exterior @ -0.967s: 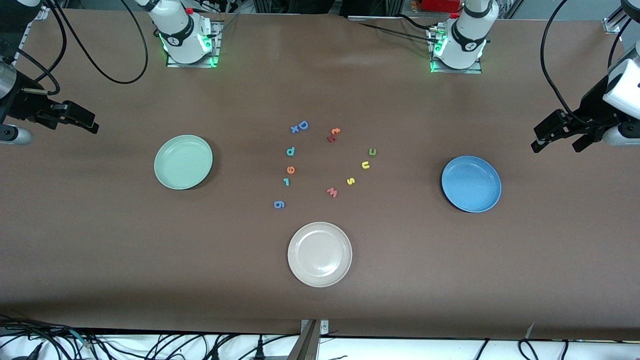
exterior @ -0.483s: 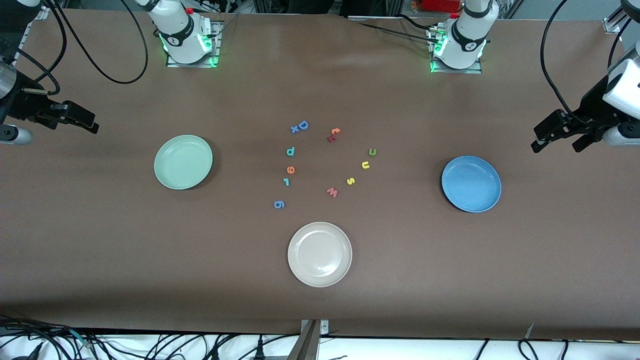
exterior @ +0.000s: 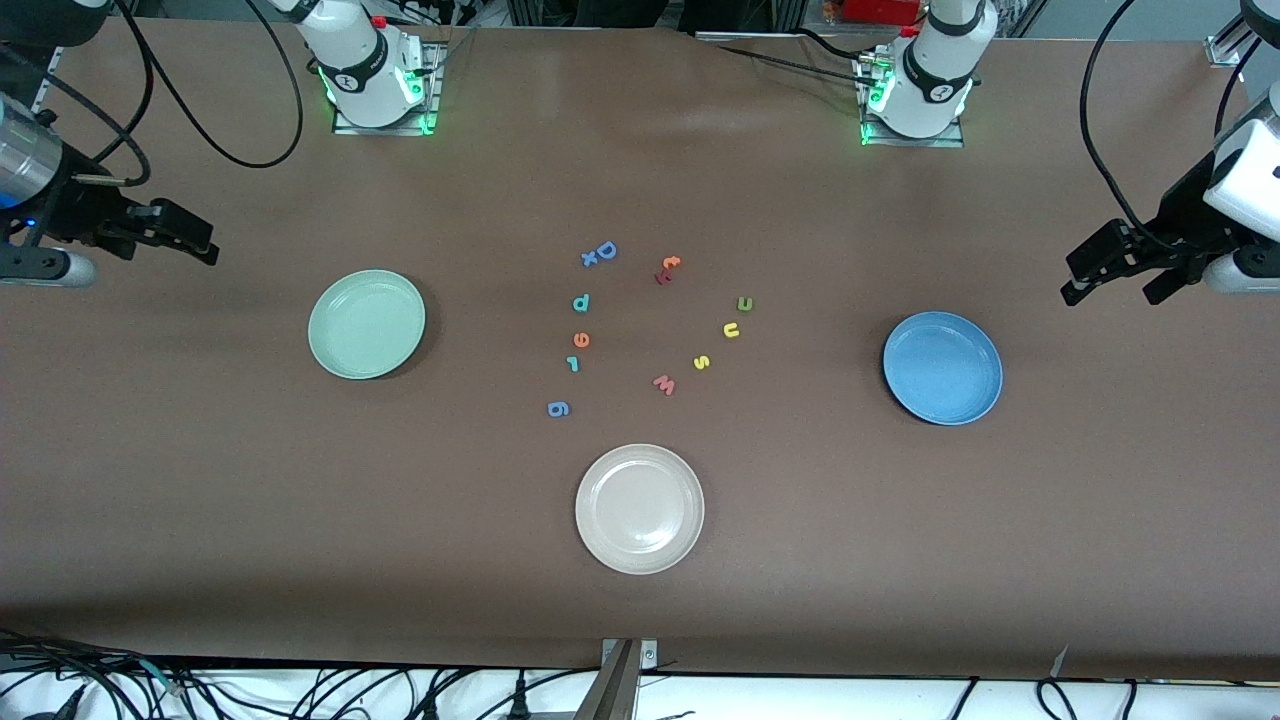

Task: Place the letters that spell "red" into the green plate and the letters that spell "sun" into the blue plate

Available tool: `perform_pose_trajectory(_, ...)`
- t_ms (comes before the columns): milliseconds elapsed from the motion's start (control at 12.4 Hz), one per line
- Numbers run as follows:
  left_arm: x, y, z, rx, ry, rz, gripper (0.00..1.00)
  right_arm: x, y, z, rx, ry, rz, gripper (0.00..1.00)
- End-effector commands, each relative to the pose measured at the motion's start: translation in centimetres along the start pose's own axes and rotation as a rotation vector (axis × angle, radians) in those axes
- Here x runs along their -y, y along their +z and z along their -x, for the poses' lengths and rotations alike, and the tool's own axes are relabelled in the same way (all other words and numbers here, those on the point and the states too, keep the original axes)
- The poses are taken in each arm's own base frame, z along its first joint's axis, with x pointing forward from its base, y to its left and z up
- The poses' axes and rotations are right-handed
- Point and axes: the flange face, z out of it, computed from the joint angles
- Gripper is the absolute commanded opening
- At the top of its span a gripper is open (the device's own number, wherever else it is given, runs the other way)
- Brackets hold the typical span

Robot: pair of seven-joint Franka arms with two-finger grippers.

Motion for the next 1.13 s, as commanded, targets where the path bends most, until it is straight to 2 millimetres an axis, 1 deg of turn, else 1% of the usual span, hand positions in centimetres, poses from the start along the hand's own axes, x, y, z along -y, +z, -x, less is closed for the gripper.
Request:
perform_pose_trajectory(0, 0.4, 0.1, -0.4, 0.021, 0.016, -0.016, 1.0, 2.0, 0.6, 0.9, 0.027, -0.04, 0.025, 1.0)
perform_pose_trajectory(81, 0.8, 0.2, -0.2, 0.039, 0.014, -0.016, 1.0, 3.2, 2.0, 0.5, 0.056, -0.054, 0.035, 1.0)
perform_pose_trajectory(161, 0.7, 0.5, 0.0, 0.048, 0.017, -0.019, 1.0, 5.5, 3.7, 0.5, 0.095, -0.063, 0.041, 1.0)
perform_pose_trajectory(242, 0.6, 0.7, 0.2, 0.062, 0.02, -0.02, 1.0, 8.5, 5.4, 0.5, 0.12, -0.044, 0.05, 1.0)
perform_pose_trajectory(403, 0.2, 2.2, 0.8, 0.102, 0.054, -0.02, 0.99, 13.2, 8.3, 0.3, 0.13, 0.0, 0.059, 1.0)
perform_pose_trajectory(483, 0.1, 2.7, 0.9, 0.113, 0.045, -0.02, 1.0, 15.2, 10.3, 0.1, 0.139, -0.004, 0.062, 1.0)
perform_pose_trajectory(564, 0.0, 3.7, 0.9, 0.13, 0.058, -0.019, 1.0, 17.6, 11.9, 0.2, 0.139, 0.001, 0.064, 1.0)
perform_pose_trajectory(725, 0.0, 5.8, 1.0, 0.165, 0.043, 0.006, 1.0, 20.7, 15.0, 0.1, 0.14, 0.02, 0.059, 1.0)
perform_pose_trajectory(806, -0.1, 6.8, 0.8, 0.176, 0.043, 0.007, 1.0, 22.2, 16.6, 0.5, 0.14, 0.023, 0.059, 1.0)
perform_pose_trajectory(886, -0.8, 8.1, 1.2, 0.186, 0.044, 0.007, 1.0, 23.3, 18.7, 1.0, 0.147, 0.041, 0.063, 1.0)
perform_pose_trajectory(967, -1.9, 9.6, 1.8, 0.2, 0.064, 0.005, 1.0, 24.8, 20.9, 1.6, 0.131, 0.05, 0.057, 1.0)
perform_pose_trajectory(1047, -2.1, 12.0, 2.5, 0.221, 0.068, 0.003, 1.0, 26.9, 22.7, 2.6, 0.093, 0.057, 0.038, 1.0)
